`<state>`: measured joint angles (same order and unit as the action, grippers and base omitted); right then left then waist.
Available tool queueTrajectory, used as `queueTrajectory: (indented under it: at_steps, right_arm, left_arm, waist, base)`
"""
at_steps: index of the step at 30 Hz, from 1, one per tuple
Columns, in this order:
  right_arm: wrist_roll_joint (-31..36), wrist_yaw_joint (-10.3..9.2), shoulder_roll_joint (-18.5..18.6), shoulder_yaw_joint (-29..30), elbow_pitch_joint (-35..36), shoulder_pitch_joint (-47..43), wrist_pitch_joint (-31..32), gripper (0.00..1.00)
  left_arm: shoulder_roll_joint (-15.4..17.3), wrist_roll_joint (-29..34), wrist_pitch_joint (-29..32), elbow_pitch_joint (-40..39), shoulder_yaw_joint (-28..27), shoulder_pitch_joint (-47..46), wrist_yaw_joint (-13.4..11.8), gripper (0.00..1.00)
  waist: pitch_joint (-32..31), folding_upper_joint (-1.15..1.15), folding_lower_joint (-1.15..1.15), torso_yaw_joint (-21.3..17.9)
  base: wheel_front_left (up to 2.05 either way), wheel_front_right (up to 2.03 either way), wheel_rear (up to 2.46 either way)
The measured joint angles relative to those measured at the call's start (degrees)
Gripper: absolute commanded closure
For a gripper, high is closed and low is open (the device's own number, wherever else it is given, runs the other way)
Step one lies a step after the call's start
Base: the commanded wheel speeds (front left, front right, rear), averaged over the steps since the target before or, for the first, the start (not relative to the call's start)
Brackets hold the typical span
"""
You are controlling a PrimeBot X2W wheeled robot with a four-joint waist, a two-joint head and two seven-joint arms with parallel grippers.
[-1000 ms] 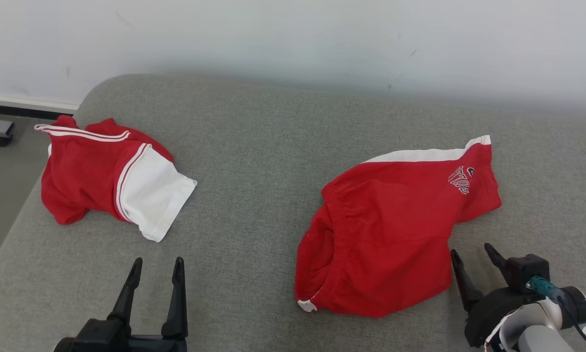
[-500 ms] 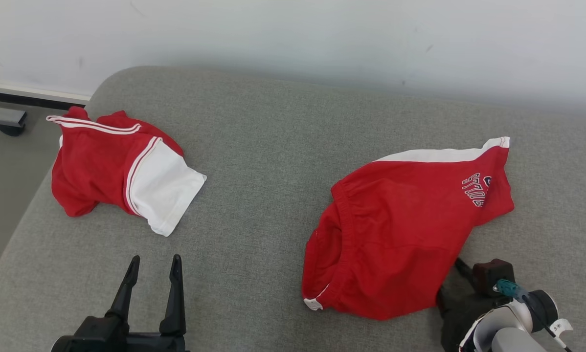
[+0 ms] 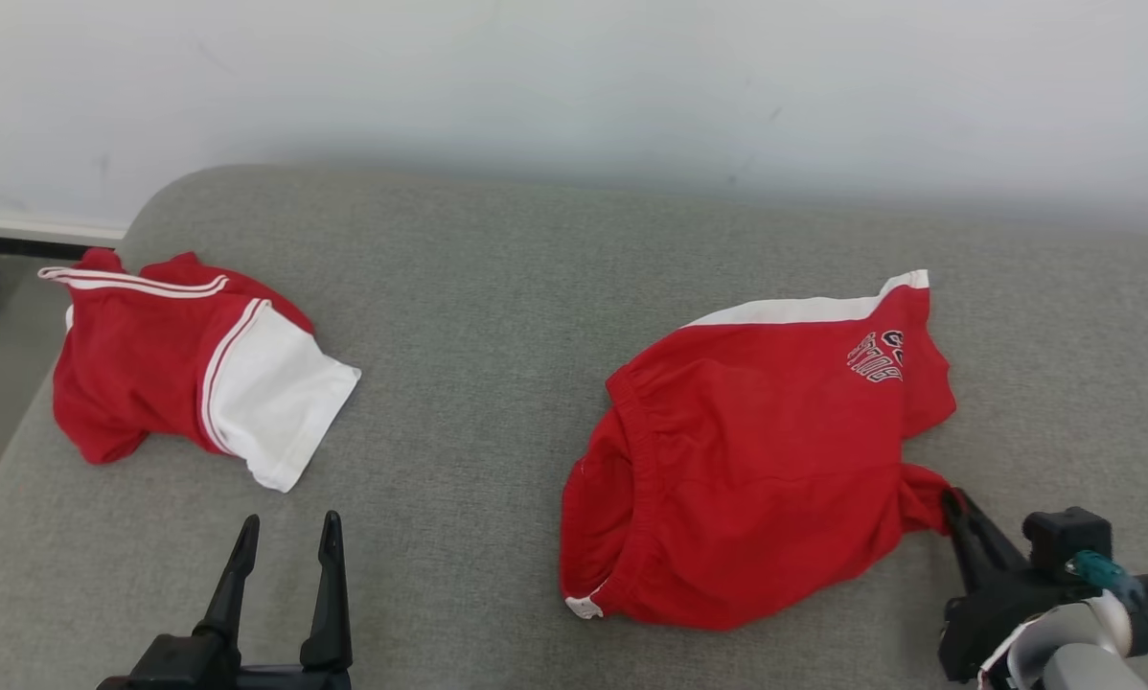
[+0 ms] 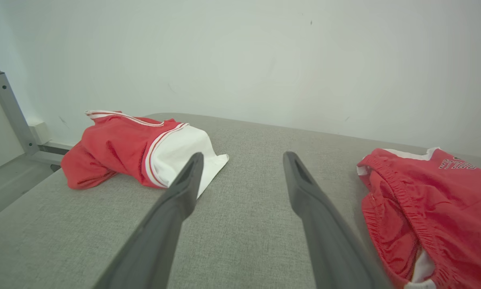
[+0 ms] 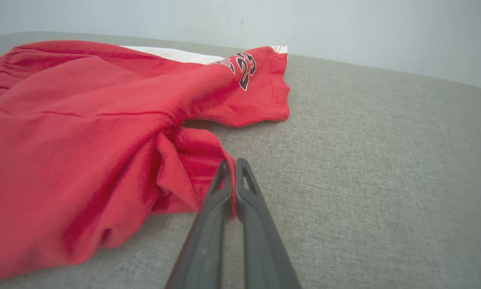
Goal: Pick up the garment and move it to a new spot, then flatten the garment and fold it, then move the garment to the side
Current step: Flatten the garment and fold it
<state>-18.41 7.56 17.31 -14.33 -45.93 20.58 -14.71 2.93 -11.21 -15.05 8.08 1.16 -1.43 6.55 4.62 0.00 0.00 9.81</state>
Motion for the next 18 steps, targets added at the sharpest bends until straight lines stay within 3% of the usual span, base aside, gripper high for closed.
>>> queueTrajectory:
  at_steps: [10,18]
  right_arm:
    - [1.62,0.0,1.66,9.95,10.84,-5.28,0.3,1.0]
    - [0.15,0.0,0.8,16.51,22.43,-12.82,5.6,1.0]
  left_arm:
    - [-0.01,-0.47,0.0,0.13,-0.33,0.61,0.09,0.0]
    - [-0.02,-0.93,0.0,0.43,0.37,1.59,0.35,0.0]
  waist:
    - [-1.69,0.0,0.0,-3.08]
    - [-3.53,0.0,0.0,-3.16]
  base:
    - [0.0,0.0,0.0]
    - [0.0,0.0,0.0]
